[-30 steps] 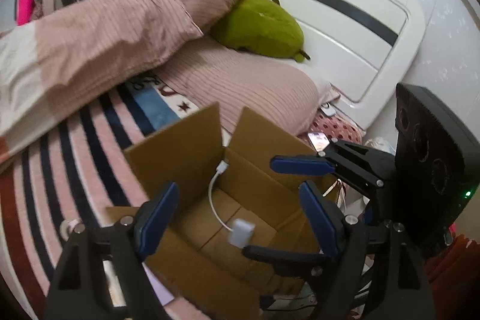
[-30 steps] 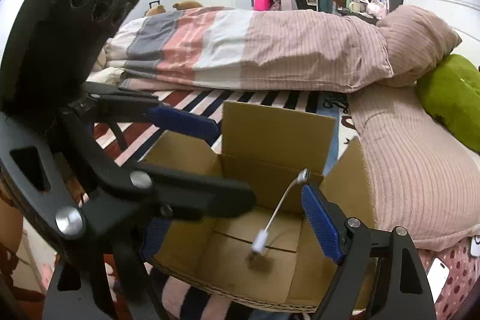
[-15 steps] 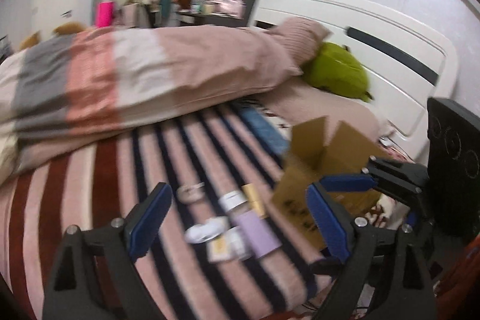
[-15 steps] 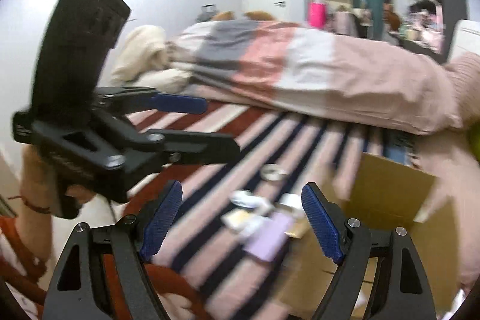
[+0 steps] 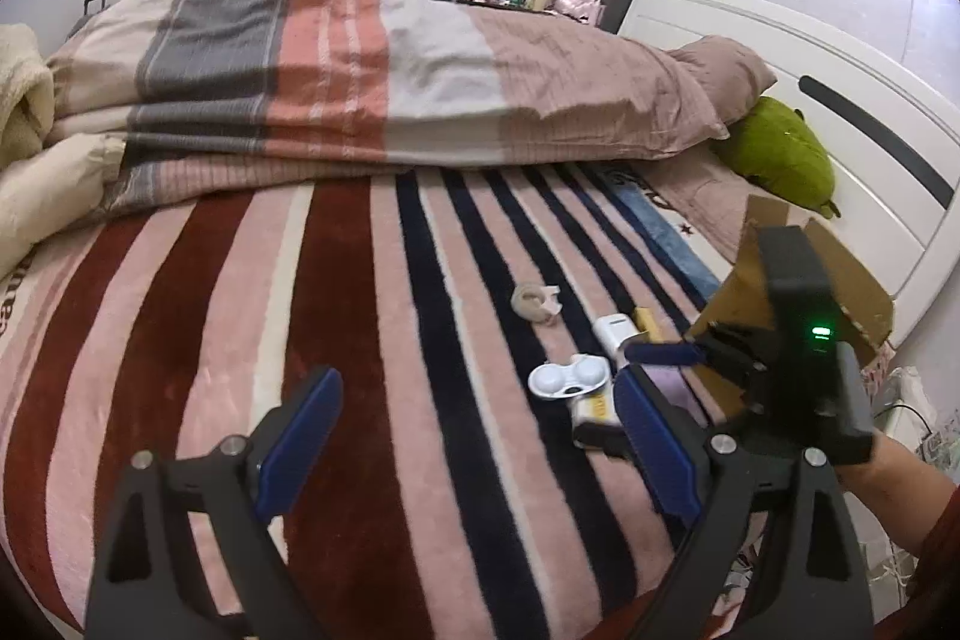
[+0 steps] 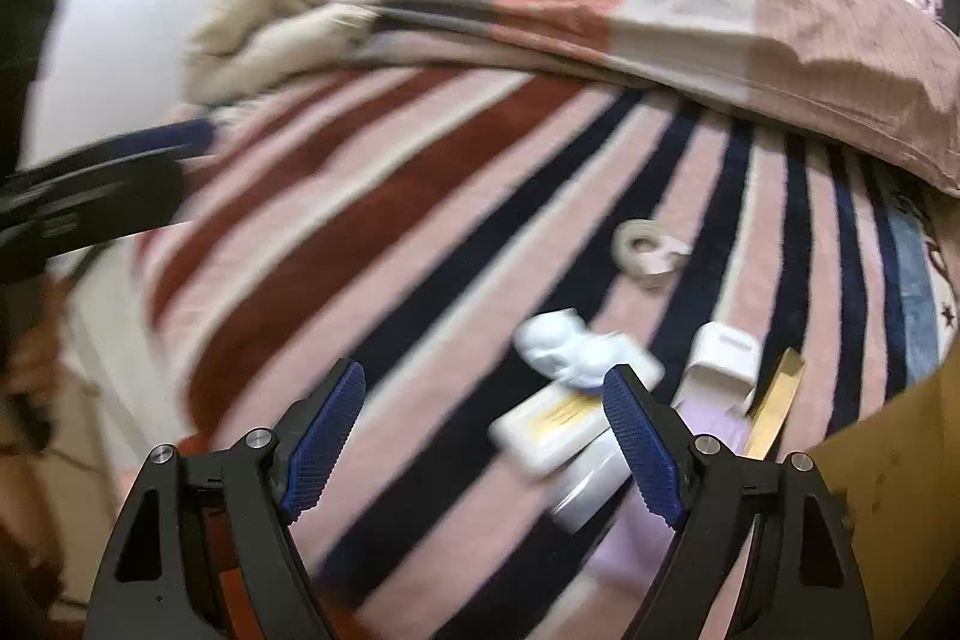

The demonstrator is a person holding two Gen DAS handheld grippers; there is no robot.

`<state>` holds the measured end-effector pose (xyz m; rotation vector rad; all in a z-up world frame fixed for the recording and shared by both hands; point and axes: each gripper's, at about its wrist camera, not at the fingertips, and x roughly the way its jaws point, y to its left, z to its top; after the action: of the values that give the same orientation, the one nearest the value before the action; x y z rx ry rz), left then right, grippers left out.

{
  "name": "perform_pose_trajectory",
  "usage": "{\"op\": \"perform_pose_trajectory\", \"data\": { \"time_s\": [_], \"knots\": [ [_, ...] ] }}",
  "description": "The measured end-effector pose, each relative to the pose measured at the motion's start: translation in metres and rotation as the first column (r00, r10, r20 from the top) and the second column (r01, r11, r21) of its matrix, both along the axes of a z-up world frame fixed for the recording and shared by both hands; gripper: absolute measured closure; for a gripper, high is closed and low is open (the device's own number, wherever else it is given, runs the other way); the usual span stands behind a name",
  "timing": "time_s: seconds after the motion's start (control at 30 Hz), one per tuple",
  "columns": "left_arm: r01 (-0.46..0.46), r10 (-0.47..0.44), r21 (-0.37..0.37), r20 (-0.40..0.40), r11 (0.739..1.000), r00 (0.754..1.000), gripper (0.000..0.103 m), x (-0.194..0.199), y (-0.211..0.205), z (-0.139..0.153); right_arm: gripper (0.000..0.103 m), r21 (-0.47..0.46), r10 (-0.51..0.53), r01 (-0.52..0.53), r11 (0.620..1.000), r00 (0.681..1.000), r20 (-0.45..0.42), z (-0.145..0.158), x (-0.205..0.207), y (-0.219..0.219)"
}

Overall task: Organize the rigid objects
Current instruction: 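Lower the right gripper and grasp the white contact-lens case, then move the lens case into the box and release it from the right gripper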

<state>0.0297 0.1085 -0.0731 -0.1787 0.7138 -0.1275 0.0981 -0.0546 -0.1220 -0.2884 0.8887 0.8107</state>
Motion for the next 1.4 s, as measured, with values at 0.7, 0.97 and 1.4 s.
{"op": "perform_pose_trajectory", "data": {
  "time_s": [0.7,0.97,1.4],
  "knots": [
    [-0.022,0.022,0.041,0.01,0.999,1.0,0.013,-0.004,-0.002,0.002,0.075,-0.169,0.072,-0.05,0.984,0.989,0.128,-0.023,0.016,0.025],
    [0.038,-0.037,-0.052,0.028,0.998,0.999,0.013,-0.009,-0.003,0.02,0.075,-0.008,0.144,-0.144,0.99,0.98,0.139,0.027,-0.02,0.028],
    [0.339,-0.327,-0.226,0.09,0.913,0.941,0.038,0.021,-0.082,0.077,0.075,0.146,0.119,-0.184,0.972,0.921,0.37,0.122,-0.074,-0.038]
  ]
}}
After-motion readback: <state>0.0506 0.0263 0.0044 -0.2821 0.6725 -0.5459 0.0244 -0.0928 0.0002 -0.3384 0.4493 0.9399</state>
